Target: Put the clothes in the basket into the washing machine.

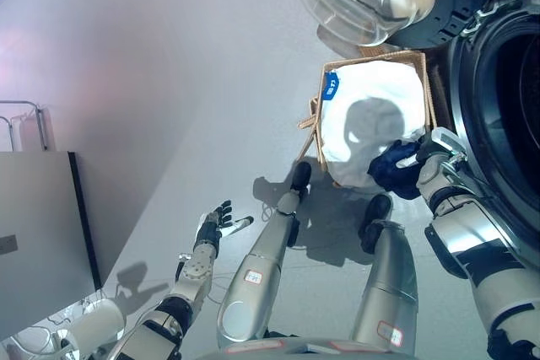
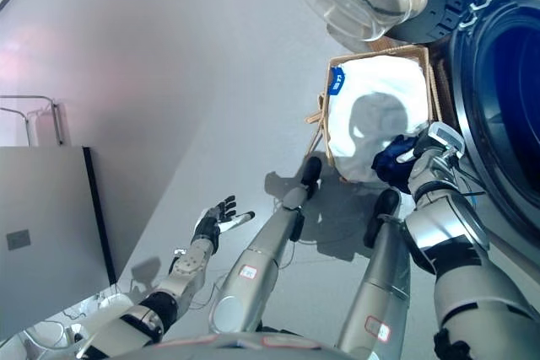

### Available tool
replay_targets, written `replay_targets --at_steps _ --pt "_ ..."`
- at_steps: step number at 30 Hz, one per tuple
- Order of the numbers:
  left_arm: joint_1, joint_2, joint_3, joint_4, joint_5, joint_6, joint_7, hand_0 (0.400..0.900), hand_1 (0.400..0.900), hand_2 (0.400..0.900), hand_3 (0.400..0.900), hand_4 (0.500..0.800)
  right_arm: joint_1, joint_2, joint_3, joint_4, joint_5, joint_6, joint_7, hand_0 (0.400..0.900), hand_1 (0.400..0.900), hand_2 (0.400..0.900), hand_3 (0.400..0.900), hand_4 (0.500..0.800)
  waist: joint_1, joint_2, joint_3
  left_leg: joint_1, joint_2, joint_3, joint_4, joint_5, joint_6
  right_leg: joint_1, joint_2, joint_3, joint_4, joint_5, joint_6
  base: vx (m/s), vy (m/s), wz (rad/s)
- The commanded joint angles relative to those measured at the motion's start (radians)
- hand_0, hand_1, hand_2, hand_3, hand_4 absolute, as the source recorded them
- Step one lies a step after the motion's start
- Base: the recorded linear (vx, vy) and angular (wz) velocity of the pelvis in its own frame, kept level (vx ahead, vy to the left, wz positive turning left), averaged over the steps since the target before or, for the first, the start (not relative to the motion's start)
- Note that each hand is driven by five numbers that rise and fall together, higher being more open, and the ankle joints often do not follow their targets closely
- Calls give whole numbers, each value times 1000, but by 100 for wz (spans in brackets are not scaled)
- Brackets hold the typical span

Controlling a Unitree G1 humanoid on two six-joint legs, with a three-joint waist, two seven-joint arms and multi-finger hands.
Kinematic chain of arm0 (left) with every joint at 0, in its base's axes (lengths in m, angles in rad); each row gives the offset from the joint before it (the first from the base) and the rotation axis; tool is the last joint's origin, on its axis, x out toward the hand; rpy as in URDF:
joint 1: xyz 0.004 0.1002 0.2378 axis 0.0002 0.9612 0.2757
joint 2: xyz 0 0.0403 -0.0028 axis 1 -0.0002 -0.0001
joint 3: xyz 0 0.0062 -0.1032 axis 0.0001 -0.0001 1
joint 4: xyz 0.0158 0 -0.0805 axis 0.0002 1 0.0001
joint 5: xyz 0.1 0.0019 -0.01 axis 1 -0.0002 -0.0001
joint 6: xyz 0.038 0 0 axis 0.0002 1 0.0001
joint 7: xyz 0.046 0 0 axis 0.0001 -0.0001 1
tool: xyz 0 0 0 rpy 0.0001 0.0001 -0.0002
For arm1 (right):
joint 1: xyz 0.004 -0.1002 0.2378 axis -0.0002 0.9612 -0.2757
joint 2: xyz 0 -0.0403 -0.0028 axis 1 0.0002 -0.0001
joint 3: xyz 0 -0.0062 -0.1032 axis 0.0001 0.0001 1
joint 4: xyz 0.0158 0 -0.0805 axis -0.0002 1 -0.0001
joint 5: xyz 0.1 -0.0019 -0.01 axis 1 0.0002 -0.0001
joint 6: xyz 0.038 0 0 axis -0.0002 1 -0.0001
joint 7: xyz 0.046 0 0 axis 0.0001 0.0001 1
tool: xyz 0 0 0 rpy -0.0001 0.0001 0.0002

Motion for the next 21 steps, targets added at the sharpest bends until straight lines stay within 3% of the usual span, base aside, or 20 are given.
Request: replay_targets --at_steps 1,7,13,21 --pt "-11 48 63 77 -35 -32 47 900 900 900 900 800 -39 -44 -30 -26 82 -24 -72 400 400 400 400 500 -13 -17 9 29 -58 86 72 -175 78 159 40 47 -227 86 26 25 -8 -8" --pt "7 51 75 97 -38 -47 56 900 900 900 900 800 60 -9 -246 -50 348 -101 -115 400 400 400 400 500 -33 -29 -9 113 -43 92 -9 -137 81 257 53 31 -347 151 36 2 20 -12" --pt "52 64 94 99 -38 -74 72 900 900 900 900 800 147 67 -445 -101 695 -233 -139 400 400 400 400 500 -46 -46 -43 224 -29 101 -86 -129 82 374 67 37 -462 185 50 57 12 -17" --pt "98 72 106 121 -23 -78 64 900 900 900 900 800 203 104 -567 -165 987 -330 -81 400 400 400 400 500 -56 -68 -107 343 -9 118 -161 -124 80 511 73 47 -609 235 71 53 -6 -14"
